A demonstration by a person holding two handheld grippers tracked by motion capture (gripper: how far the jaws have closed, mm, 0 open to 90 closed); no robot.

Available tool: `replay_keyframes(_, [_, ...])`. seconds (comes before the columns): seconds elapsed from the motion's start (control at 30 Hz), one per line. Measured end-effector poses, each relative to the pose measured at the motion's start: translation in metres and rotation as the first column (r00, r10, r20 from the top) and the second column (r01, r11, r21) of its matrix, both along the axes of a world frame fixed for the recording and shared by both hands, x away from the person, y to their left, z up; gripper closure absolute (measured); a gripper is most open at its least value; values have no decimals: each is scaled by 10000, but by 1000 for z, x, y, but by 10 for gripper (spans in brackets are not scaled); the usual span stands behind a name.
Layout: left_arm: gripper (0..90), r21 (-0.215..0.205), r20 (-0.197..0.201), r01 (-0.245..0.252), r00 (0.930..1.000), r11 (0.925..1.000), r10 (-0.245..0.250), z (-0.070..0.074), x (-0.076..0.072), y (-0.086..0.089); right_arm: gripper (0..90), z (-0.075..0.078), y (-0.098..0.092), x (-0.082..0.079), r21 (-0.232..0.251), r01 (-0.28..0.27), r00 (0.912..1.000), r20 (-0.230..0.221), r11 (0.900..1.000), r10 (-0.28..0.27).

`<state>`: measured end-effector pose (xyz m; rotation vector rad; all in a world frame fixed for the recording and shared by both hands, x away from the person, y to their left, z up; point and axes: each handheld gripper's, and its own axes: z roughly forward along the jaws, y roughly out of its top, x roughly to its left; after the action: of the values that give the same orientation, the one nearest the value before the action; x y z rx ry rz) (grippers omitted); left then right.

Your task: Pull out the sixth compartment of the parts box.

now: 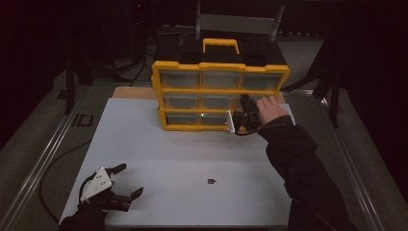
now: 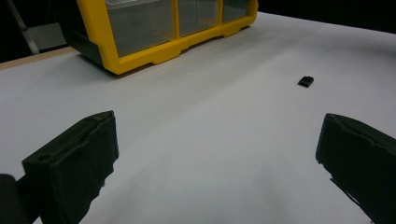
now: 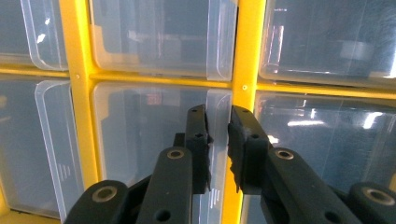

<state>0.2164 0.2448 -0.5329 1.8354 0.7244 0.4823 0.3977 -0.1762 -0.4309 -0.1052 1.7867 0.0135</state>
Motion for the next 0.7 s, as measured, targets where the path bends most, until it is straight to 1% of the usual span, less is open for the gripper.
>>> replay_keyframes(0.07, [5,-18,2,-3,10000,10000,3,0,0,0,789,1,0,-2,-5,59,9999,-124,10000,-59])
replay_keyframes(0.23, [5,-6,-6,-6,10000,10000,6,0,0,0,789,2,-1,-7,-65,25,9999,-139,10000,-25])
replay_keyframes(0.3, [4,-2,-8,4,10000,10000,-4,0,0,0,789,1,-1,-9,-38,-79,9999,-66,10000,79])
replay_keyframes(0.37, [5,11,-6,-6,10000,10000,6,0,0,0,788,0,-2,-11,-43,-69,10000,-56,10000,69])
replay_keyframes(0.4, [5,7,0,-10,10000,10000,10,0,0,0,788,-1,-2,-11,-28,-118,9999,25,9999,118])
replay_keyframes(0.53, [5,4,-10,2,10000,10000,-2,0,0,0,788,-2,-2,-11,-38,-116,9999,34,9999,116])
replay_keyframes(0.7, [5,-2,-17,-8,10000,10000,8,0,0,0,788,1,-2,-13,-65,-77,9999,-102,9999,76])
